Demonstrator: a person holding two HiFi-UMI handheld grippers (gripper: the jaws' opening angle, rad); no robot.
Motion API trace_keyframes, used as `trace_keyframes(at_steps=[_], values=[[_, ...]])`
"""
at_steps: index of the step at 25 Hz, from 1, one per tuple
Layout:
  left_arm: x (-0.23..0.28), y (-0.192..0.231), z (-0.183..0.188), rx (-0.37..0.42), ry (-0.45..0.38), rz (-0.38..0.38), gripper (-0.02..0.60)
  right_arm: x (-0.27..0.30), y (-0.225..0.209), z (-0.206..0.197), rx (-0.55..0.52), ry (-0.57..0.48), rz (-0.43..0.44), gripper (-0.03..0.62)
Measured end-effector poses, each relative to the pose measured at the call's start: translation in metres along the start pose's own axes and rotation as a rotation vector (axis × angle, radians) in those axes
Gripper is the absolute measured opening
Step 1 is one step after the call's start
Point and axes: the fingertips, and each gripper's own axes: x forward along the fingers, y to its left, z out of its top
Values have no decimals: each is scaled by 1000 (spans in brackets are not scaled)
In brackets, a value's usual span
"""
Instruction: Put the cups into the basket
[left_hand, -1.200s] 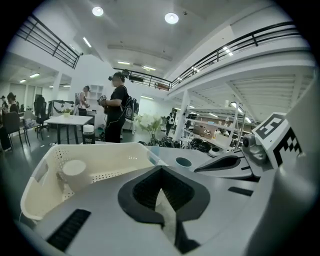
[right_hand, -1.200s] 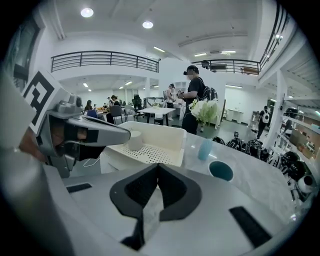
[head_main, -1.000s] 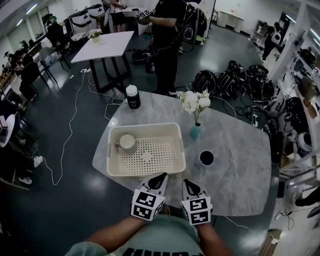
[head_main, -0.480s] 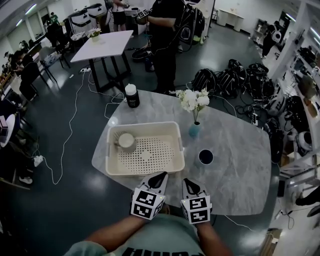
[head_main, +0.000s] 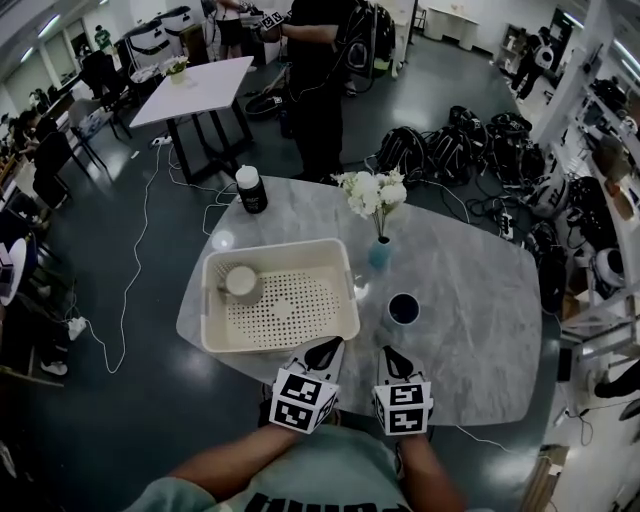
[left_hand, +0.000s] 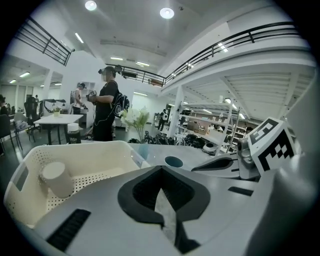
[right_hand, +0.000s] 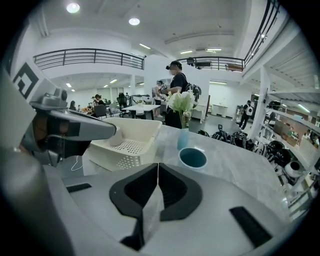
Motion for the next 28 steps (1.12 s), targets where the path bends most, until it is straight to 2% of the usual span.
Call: trace_keyframes(at_steps=[7,13,16,26,28], values=[[29,-10,9,6,29,-28,6,11,-29,-2,29,8,-53,20],[53,-14,19,15,41,-44,6,21,-42,1,65,9,-59,29],[64,-15,22,20,50,-47,6,29,-53,-3,62,21,-78,142],[88,-10,31,20,74,-47,6,57,-72,-7,83,59,-76,332],[92,-10,32,20,77,-46,6,64,-75,-9,73,73,-79,354]])
